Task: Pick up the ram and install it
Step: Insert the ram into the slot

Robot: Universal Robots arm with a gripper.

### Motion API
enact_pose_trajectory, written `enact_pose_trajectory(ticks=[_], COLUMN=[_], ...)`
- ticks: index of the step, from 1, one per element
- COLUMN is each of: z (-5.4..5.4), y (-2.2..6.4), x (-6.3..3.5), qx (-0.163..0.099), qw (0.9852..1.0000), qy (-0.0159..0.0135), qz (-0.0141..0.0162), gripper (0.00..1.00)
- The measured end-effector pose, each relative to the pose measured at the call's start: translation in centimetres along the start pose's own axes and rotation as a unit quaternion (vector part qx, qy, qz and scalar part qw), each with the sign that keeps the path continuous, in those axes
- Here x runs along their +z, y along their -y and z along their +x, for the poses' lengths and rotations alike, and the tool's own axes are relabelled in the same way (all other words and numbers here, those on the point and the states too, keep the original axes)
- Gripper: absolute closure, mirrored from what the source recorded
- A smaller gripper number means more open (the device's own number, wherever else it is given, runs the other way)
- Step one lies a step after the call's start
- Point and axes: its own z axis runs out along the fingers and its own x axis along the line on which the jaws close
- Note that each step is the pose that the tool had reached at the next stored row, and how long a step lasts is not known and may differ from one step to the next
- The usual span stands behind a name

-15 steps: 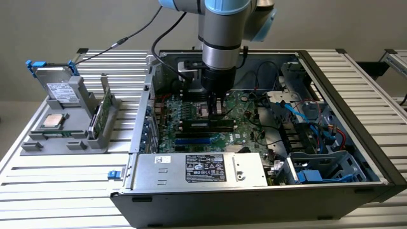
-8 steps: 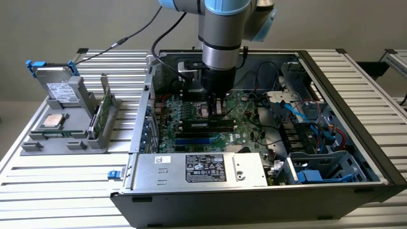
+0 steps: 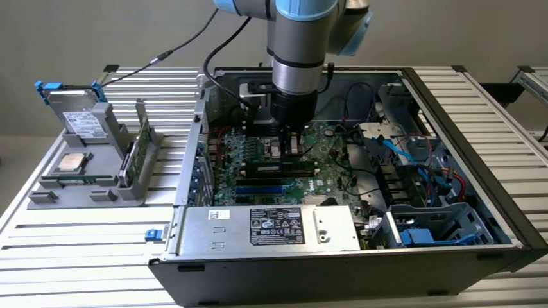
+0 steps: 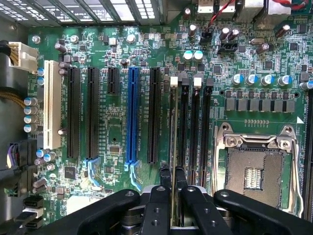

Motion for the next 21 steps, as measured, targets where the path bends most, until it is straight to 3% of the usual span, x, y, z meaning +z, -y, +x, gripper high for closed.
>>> enact_pose_trajectory(ticks=[12,21], z=[-0.12,-0.09], y=[0.01,0.06], x=[0.28,-0.15], qx=[0.005,0.005], qw=[1.0000,1.0000], qy=[0.0001,0.0004], qz=[-0.0013,-0.0061], gripper=[0.86,0.86])
